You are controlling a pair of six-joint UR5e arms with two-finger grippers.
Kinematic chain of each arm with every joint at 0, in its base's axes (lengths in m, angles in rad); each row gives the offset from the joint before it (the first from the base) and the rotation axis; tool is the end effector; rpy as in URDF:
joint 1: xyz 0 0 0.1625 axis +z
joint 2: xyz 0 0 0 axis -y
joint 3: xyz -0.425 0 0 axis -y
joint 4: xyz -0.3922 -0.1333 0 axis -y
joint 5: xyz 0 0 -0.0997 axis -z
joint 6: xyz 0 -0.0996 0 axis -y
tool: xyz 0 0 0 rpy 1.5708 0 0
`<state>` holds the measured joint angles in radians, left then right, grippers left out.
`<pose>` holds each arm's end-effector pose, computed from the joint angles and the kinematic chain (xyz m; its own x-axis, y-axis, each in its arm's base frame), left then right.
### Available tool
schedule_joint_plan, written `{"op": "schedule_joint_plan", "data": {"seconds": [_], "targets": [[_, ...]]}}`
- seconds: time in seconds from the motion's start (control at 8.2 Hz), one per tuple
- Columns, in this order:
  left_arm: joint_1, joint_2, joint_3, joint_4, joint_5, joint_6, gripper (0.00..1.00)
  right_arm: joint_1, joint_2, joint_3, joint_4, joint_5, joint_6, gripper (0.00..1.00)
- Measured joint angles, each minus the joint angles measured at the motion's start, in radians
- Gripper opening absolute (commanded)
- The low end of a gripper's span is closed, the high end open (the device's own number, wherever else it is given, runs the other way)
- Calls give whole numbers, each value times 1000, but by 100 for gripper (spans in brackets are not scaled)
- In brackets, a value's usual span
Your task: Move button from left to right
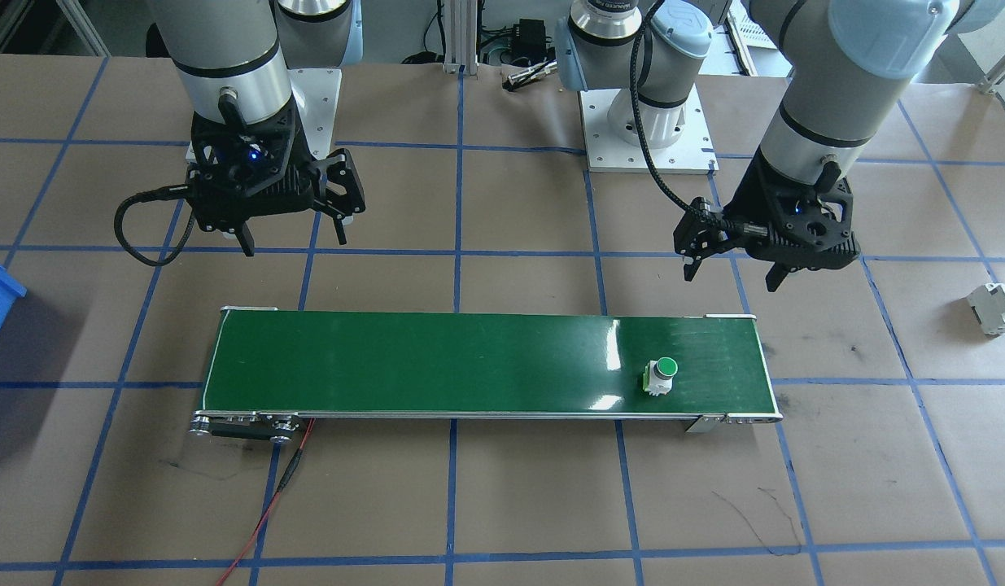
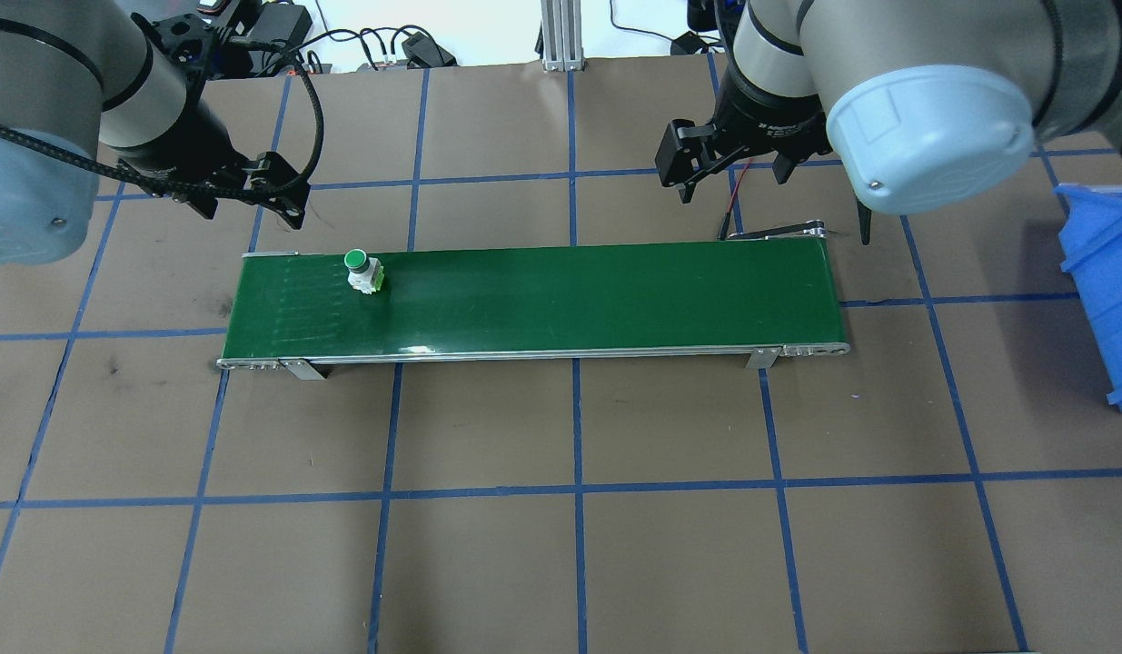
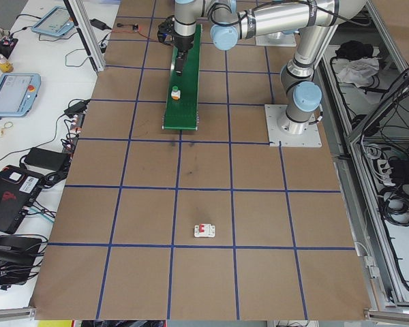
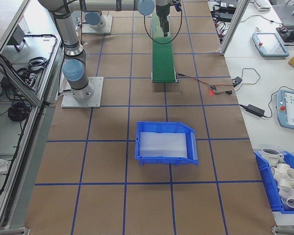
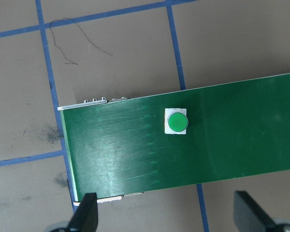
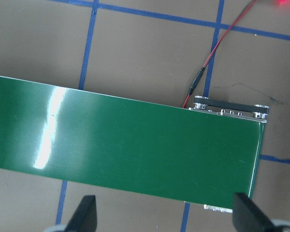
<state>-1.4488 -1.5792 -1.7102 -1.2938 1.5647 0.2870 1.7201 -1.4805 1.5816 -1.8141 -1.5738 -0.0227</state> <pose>-0.0717 -0.5158 0.4438 -0.9862 0.1627 -0.0307 0.1653 0.9783 -0.1253 0.2120 -0.5155 0.4617 -0.9853 -0.1705 0.0062 -0.1697 0.9753 -0.1416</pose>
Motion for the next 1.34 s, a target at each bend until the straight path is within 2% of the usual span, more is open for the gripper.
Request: {"op": "schedule_joint_plan", "data": {"seconds": [0.24,0.49,0.73,1.22,1.34], "targets": [[2,14,3,-3,4,26,100,-9,52,0,-75,1,0,100],[7,26,0,-27,6,46,100,-50,93,5,-85,-3,-5,100],[1,33,5,-57,0,50,100,-99,124,37,-85,24,-10,100],[-5,20,8,-65,2,50,100,-120,182,92,-110,44,-36,100],[-5,21,8,-66,2,50,100,-121,192,97,-116,50,-37,97]]}}
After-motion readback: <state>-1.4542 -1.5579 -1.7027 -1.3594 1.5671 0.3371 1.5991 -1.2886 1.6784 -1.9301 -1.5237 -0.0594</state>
